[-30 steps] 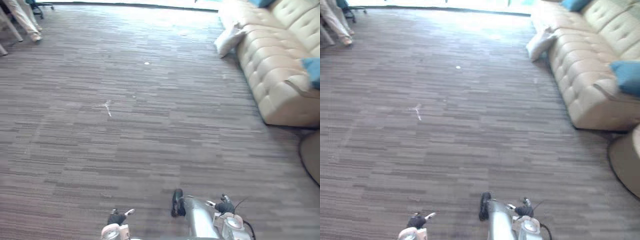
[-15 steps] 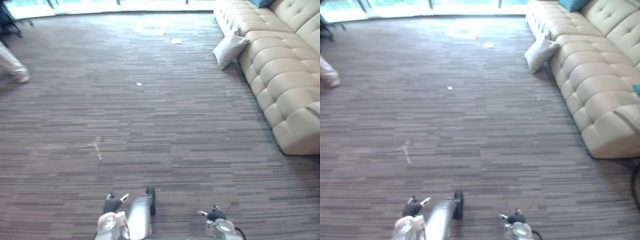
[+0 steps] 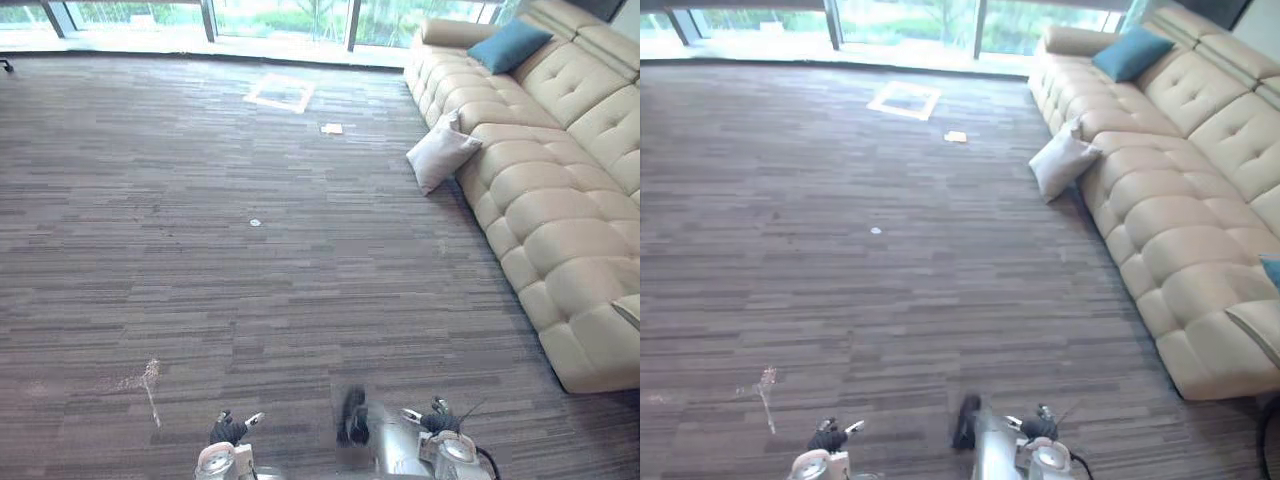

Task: Pick up cushions and gather them together orderly.

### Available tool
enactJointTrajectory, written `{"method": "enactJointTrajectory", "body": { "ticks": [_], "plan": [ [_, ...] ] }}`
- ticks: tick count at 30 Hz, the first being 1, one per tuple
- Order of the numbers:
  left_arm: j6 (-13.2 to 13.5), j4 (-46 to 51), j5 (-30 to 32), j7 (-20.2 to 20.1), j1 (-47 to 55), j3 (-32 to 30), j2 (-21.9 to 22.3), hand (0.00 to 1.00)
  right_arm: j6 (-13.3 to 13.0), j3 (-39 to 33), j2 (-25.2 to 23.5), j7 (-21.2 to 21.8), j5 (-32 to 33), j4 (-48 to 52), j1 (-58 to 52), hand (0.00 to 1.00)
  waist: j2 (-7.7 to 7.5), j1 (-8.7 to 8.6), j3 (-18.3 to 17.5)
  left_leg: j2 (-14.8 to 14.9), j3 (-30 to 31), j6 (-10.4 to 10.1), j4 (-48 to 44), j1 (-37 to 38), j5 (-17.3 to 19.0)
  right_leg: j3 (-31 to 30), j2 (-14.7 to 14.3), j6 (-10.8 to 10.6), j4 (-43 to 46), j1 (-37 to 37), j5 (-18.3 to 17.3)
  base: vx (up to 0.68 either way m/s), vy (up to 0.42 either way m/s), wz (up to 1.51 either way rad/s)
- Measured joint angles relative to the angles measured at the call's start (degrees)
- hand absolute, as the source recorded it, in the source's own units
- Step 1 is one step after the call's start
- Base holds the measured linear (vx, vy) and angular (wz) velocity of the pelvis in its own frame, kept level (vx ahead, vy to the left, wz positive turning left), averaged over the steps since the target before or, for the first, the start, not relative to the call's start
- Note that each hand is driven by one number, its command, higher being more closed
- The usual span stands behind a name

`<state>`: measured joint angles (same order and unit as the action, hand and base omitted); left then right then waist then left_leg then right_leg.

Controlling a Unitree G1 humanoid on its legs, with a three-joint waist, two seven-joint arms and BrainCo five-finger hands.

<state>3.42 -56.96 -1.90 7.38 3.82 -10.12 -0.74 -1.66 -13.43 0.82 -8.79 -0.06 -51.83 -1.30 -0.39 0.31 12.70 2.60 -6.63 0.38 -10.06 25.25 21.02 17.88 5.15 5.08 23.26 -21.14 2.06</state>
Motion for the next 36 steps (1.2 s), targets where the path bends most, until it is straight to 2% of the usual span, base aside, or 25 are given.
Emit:
{"method": "enactJointTrajectory", "body": {
  "ticks": [1,2,3,4,5,7,8,10,13,14,15,16,17,18,22,23,24,26,29,30,32,33,34,35,36],
  "plan": [
    [0.0,-0.1,0.5,-0.1,0.1,0.0,0.4,0.00,0.0,0.0,0.1,0.0,0.0,0.4,0.0,0.00,0.69,0.03,-0.1,0.7,0.8,-0.2,-1.5,-0.1,-0.2,0.2,-0.1,0.9,2.7,-0.3,-1.9,0.82,-0.197,0.52],
    [0.0,-0.1,0.7,-0.1,0.2,-0.1,1.3,0.00,0.0,-0.1,0.6,0.4,-0.2,1.4,0.1,0.00,2.69,0.07,-0.4,2.4,2.1,-2.2,-8.6,-1.9,-1.6,1.6,-0.2,0.9,8.3,-0.3,-7.4,0.95,-0.261,0.28],
    [0.0,0.1,0.7,-0.1,-0.2,-0.3,2.0,0.00,0.2,0.0,1.4,0.4,0.0,1.5,0.2,0.00,4.24,-0.06,0.0,4.2,3.3,-3.7,-21.3,-6.4,-6.2,2.7,-0.9,0.7,10.2,2.2,-12.0,0.79,-0.216,0.25],
    [-0.1,0.1,0.7,-0.2,-0.4,-0.5,2.1,0.00,0.3,0.1,1.6,0.4,0.0,1.5,0.2,0.00,4.69,-0.11,0.1,4.8,3.8,-4.2,-26.1,-8.3,-9.2,2.9,-1.3,0.8,10.1,3.4,-13.0,0.92,-0.203,0.13],
    [-0.1,0.3,0.6,-0.3,-0.4,-1.6,2.5,0.00,0.7,0.2,2.0,0.3,0.1,1.3,0.2,0.00,5.57,0.15,0.5,7.6,4.5,-7.5,-41.9,-15.8,-20.9,2.8,-3.2,1.1,8.2,8.2,-15.8,0.74,-0.116,-0.01],
    [0.0,1.7,0.5,-0.2,-0.4,-2.5,2.1,0.00,0.9,0.2,1.5,-0.1,0.2,0.5,0.2,0.00,5.64,0.30,1.4,11.7,0.6,-4.5,-56.2,-22.7,-15.8,2.2,-5.3,1.8,4.3,16.4,-17.6,0.81,-0.118,-0.13],
    [0.0,2.9,0.6,-0.1,-0.2,-2.5,0.8,0.00,1.0,0.2,0.4,-0.2,0.7,-0.8,0.2,0.00,3.18,0.94,2.0,11.9,-1.8,-3.5,-59.3,-27.7,-12.1,0.9,-5.3,1.3,0.1,22.9,-18.5,0.70,-0.090,-0.24],
    [0.2,4.6,0.5,-0.1,-0.3,-2.5,-0.2,0.00,1.2,0.4,-0.5,-0.3,1.5,-1.6,0.2,0.00,1.63,1.74,1.7,11.7,-4.4,-2.8,-56.4,-35.4,-8.6,-0.5,-5.0,1.1,-6.4,29.4,-18.3,0.67,-0.065,-0.32],
    [1.3,7.9,-0.7,-0.2,-0.4,-2.5,-0.2,0.00,1.5,0.6,-0.6,-0.5,2.4,-3.7,0.9,0.00,0.55,3.50,2.2,7.1,-6.5,-2.3,-32.6,-45.1,-7.3,-3.1,-2.2,-2.4,-13.2,37.4,-19.4,0.67,0.080,-0.55],
    [1.3,8.0,-1.0,0.0,-0.1,-2.4,0.4,0.00,1.5,0.5,-0.2,-0.8,2.4,-4.4,0.8,0.00,1.38,3.94,2.0,4.4,-4.1,-3.8,-15.6,-45.1,-12.1,-5.1,-1.6,-3.7,-14.3,39.5,-20.3,0.54,0.157,-0.58],
    [1.4,8.0,-1.4,0.1,0.4,-2.3,0.5,0.00,1.5,0.6,0.2,-0.9,2.4,-4.6,0.7,0.00,2.13,4.30,1.6,4.2,-2.9,-4.4,-9.2,-45.1,-14.4,-6.6,-2.3,-4.6,-14.7,40.5,-21.0,0.71,0.257,-0.92],
    [1.4,7.7,-2.5,0.1,0.4,-2.4,0.4,0.00,1.6,0.7,0.4,-1.1,2.4,-6.2,0.8,0.00,2.30,5.23,1.3,3.5,-1.4,-3.3,-10.4,-44.9,-22.7,-9.9,-1.5,-4.9,-14.8,42.4,-22.2,0.73,0.321,-0.79],
    [1.3,8.0,-2.7,0.2,0.1,-2.5,-1.3,0.00,1.8,0.8,-1.6,-1.3,2.4,-5.8,1.3,0.00,-0.83,5.35,0.8,2.2,-3.1,-1.7,-13.0,-45.2,-19.9,-12.1,1.3,-4.3,-13.1,41.9,-21.3,0.87,0.369,-0.66],
    [1.3,8.2,-2.8,0.1,0.0,-2.7,-1.5,0.00,1.7,0.8,-2.3,-1.3,2.4,-5.3,0.9,0.00,-1.74,5.38,0.7,1.9,-3.9,-1.0,-14.2,-45.2,-18.5,-13.1,2.3,-4.5,-11.2,40.8,-20.5,0.70,0.295,-0.44],
    [1.1,6.7,-3.2,0.2,-0.7,-3.9,-2.2,0.00,1.3,0.6,-3.3,-1.0,2.2,-4.9,0.3,0.00,-4.19,5.89,0.6,-0.8,-7.9,1.3,-20.4,-38.4,-7.4,-20.7,7.7,-14.2,24.8,27.5,-9.4,0.64,0.288,-0.36],
    [0.7,5.8,-3.2,0.3,-0.7,-3.9,-2.0,0.00,1.2,0.6,-2.9,-0.9,2.2,-3.9,0.1,0.00,-3.86,5.52,0.8,-1.4,-8.1,1.4,-20.3,-34.4,-4.9,-19.6,8.5,-14.6,34.4,23.9,-8.6,0.59,0.201,-0.13],
    [0.7,5.0,-3.2,0.9,-0.6,-3.6,-1.4,0.00,0.8,0.7,-2.6,-0.9,2.2,-2.5,-0.5,0.00,-2.71,4.75,1.2,-1.4,-8.3,1.7,-19.0,-28.9,-2.3,-15.8,9.2,-12.3,41.9,19.4,-10.0,0.58,0.182,-0.10],
    [0.6,4.2,-2.7,1.4,-0.5,-3.0,-1.4,0.00,0.4,0.7,-2.6,-0.8,2.1,-0.7,-0.9,0.00,-2.60,4.12,1.2,-1.3,-8.6,1.8,-14.6,-22.3,-0.7,-10.4,9.0,-9.5,43.4,13.9,-12.7,0.61,0.106,-0.09],
    [0.5,0.8,-1.5,1.1,-1.2,-1.0,-2.1,0.00,-0.4,0.5,-1.5,-0.4,0.0,0.8,-0.7,0.00,-2.14,1.98,1.5,0.1,-9.1,0.0,-6.0,-12.7,-0.8,1.6,7.1,-7.8,28.5,4.8,-16.2,0.64,0.015,-0.06],
    [-0.1,0.2,-1.4,1.1,-1.2,-0.3,-2.1,0.00,-0.3,0.6,-0.5,-0.1,0.1,-0.5,-0.8,0.00,-1.84,1.64,1.4,0.6,-10.4,-0.1,-2.0,-8.7,-0.8,6.3,4.9,-6.8,14.2,3.2,-14.3,0.63,-0.009,-0.14],
    [-0.1,-0.5,-0.5,0.9,-1.2,0.9,-2.6,0.00,-0.3,0.1,-0.3,0.1,0.6,-0.9,-0.1,0.00,-1.99,0.73,1.5,0.0,-10.4,-0.5,1.8,-4.6,-0.9,7.0,1.4,-6.1,-1.6,1.4,-9.0,0.72,-0.048,-0.01],
    [-0.1,-1.0,-0.4,0.6,-0.6,0.9,-2.6,0.00,-0.3,0.1,0.1,0.2,0.6,-0.9,0.0,0.00,-2.08,-0.20,1.4,-0.5,-9.9,-2.1,2.4,-2.0,-0.3,5.5,-0.5,-3.9,-7.9,1.2,-5.2,0.76,-0.086,0.19],
    [-0.2,-1.1,-0.4,0.5,-0.5,0.9,-2.3,0.00,-0.3,0.0,0.2,0.3,0.8,-0.7,0.1,0.00,-1.78,-0.56,1.5,-0.2,-9.5,-2.8,2.2,-0.8,0.0,3.8,-0.8,0.0,-7.1,1.3,-0.9,0.78,-0.099,0.19],
    [-0.3,-1.1,-0.2,-0.1,-0.6,0.7,-1.3,0.00,-0.3,-0.3,1.2,0.5,0.6,-0.5,0.3,0.00,0.21,-0.67,0.9,1.2,-8.8,-3.9,0.8,0.5,-0.6,3.7,-1.2,4.3,-2.1,0.6,0.7,0.92,-0.173,0.02],
    [-0.3,-1.0,0.8,-0.3,-0.7,0.4,0.4,0.00,-0.2,-1.1,1.8,0.5,0.3,-0.1,0.4,0.00,2.25,-0.32,0.7,3.1,-8.1,-7.2,-4.6,-0.4,-2.9,4.3,-1.8,3.9,2.9,0.4,-4.0,0.77,-0.151,-0.07]
  ]
}}
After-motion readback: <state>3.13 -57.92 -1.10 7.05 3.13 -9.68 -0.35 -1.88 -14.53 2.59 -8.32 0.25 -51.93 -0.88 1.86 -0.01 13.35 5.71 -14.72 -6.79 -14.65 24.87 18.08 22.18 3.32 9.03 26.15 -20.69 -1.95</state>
